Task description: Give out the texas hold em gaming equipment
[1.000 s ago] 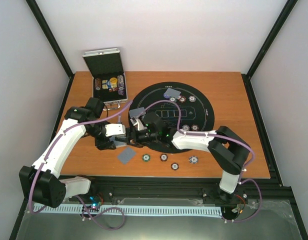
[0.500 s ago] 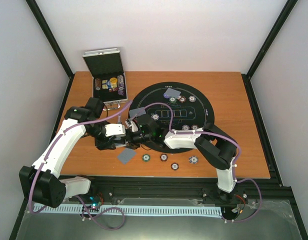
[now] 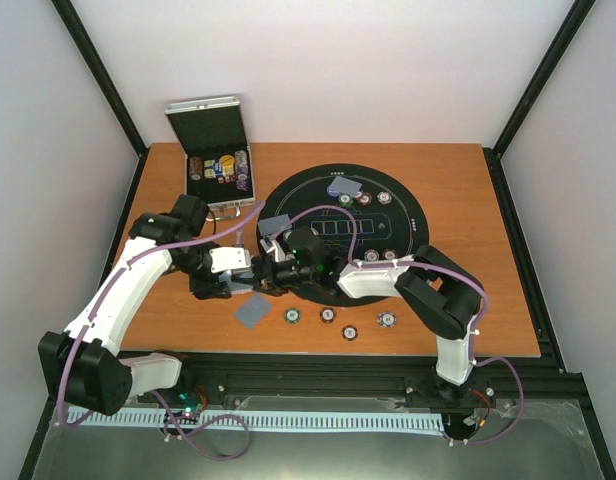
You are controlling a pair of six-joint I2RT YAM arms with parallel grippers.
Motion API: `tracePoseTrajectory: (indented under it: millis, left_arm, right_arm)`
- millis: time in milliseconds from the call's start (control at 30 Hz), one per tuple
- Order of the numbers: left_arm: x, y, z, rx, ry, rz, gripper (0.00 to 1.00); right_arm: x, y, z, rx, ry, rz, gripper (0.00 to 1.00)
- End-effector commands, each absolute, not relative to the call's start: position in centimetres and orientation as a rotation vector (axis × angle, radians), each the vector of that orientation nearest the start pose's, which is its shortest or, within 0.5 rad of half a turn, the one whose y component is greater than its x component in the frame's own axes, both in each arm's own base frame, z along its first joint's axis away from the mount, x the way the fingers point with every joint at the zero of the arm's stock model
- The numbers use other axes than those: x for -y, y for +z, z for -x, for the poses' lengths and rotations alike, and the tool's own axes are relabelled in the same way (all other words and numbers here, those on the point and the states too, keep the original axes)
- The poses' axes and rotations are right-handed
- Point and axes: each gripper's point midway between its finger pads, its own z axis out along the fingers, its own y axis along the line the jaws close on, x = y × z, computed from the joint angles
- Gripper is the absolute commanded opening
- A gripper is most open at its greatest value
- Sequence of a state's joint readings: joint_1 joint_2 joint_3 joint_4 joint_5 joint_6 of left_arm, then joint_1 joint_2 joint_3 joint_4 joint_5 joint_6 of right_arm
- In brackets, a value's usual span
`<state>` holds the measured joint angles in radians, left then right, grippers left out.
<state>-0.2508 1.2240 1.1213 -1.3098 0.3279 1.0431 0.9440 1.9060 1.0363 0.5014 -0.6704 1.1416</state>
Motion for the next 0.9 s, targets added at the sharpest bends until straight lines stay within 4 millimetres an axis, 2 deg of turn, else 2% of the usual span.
tracePoseTrajectory:
  millis: [0, 133, 267, 433, 600, 700, 867]
  left_arm:
    - [11.3, 18.3, -19.4, -2.203, -0.375, -1.735, 0.01]
    - [11.3, 18.1, -19.4, -2.203, -0.378, -1.735, 0.01]
    - [11.3, 18.0, -19.4, -2.206, -0.380, -1.735, 0.01]
    - [11.3, 17.8, -19.5, -2.209, -0.375, -1.735, 0.01]
    - [11.1, 17.4, -19.4, -2.215, -0.368, -1.740, 0.01]
    - [11.1, 17.3, -19.4, -2.213, -0.365, -1.743, 0.01]
    - [11.1, 17.3, -19.5, -2.213, -0.364, -1.744, 0.01]
  right_arm:
    - [-43.9, 9.0, -22.7, -2.610, 1.629, 0.150, 0.74]
    - [-43.8, 10.8, -22.8, -2.570, 1.647, 0.167, 0.69]
    - [-44.1, 13.4, -22.9, -2.507, 1.689, 0.193, 0.65]
    - [-44.7, 15.9, -22.6, -2.464, 1.713, 0.244, 0.65]
    - [-44.4, 17.1, -22.2, -2.447, 1.708, 0.263, 0.65]
    - [-44.1, 17.7, -22.1, -2.438, 1.701, 0.265, 0.59]
    - [-43.8, 18.4, -22.0, -2.432, 1.697, 0.263, 0.36]
